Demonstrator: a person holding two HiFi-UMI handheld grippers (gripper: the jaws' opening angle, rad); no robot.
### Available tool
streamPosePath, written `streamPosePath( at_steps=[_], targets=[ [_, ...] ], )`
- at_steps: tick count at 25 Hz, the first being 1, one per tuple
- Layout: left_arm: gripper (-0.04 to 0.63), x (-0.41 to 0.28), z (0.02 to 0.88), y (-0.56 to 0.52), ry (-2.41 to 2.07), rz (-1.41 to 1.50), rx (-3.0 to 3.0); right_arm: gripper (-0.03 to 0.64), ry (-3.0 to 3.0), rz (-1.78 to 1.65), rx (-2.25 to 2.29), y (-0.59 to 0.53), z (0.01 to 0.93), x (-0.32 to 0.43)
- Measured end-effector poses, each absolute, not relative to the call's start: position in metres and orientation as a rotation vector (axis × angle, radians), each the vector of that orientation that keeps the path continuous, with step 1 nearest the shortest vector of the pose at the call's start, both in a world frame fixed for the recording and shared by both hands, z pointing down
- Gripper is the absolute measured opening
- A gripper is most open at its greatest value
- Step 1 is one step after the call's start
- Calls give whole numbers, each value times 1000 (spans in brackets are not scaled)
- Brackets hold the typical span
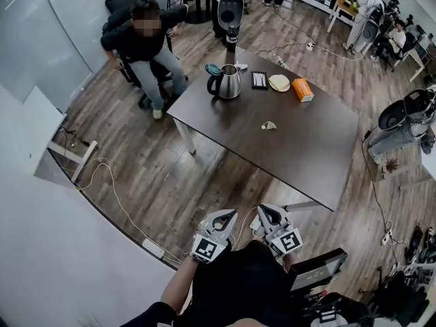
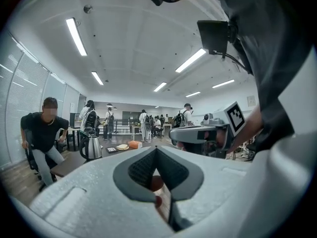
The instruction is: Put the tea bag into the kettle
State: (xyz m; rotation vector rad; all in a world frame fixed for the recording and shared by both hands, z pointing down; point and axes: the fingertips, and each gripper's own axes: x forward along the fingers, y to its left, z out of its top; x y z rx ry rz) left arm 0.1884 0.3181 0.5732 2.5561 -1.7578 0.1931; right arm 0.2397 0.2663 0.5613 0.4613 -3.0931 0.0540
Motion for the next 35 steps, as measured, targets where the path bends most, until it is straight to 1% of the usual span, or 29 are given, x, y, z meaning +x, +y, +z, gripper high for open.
streamPosePath(
  at_steps=[2,7,15,19,23,28,35],
  targets=[
    [0,180,579,314,-1716,152,2579,6,-3105,44,473,263,561,229],
    [0,169,575,304,-1717,162,2626,6,-3035,53,523,240,574,226],
    [0,130,583,277,-1805,144,2494,6,-3032,-21,492,165,580,200],
    [0,122,581,246,-1677,31,2491,6,-3051,-42,431,114,580,176],
    [0,121,576,207,-1689,33,2497,6,-3025,-45,421,73,572,166],
    [1,127,574,159,-1581,-9,2560,6,-3012,-73,329,25,587,163],
    [0,111,585,105,-1703,118,2496,6,-2971,-90,215,-58,618,154]
  ],
)
